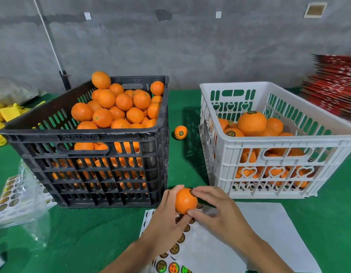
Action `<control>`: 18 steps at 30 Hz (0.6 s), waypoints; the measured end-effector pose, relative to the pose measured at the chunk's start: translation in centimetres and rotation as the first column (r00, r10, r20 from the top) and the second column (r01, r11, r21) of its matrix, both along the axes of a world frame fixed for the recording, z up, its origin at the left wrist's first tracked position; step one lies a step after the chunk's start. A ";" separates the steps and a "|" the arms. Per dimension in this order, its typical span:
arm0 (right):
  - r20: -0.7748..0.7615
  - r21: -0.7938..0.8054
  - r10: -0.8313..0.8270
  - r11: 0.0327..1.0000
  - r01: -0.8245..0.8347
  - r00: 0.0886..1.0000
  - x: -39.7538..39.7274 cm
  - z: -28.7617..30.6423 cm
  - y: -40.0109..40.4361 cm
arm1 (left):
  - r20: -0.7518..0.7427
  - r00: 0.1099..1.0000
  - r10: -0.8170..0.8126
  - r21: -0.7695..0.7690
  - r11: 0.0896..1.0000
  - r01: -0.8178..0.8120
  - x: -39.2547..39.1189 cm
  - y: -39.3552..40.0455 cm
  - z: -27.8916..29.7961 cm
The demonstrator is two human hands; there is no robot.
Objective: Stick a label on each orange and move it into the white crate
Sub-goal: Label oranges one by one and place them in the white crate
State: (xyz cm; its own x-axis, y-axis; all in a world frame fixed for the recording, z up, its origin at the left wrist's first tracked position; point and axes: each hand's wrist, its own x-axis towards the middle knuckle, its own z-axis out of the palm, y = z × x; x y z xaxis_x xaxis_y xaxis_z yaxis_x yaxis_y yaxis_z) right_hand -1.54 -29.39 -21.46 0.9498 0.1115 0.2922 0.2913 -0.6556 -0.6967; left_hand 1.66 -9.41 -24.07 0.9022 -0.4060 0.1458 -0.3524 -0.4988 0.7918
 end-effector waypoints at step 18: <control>0.669 0.037 -0.433 0.831 0.554 0.605 5.1 18.3 -1.1 | 0.364 0.931 -0.002 -0.194 0.978 0.079 8.7 -10.6 22.4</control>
State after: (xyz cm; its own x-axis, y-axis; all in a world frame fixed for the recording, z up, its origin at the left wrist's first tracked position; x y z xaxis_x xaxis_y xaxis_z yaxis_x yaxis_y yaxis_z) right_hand 3.58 -30.54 -3.12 0.4689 -0.2165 0.8563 0.2111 -0.9139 -0.3467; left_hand 10.35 -19.96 -1.66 0.7566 -0.3686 0.5401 -0.6488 -0.3209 0.6900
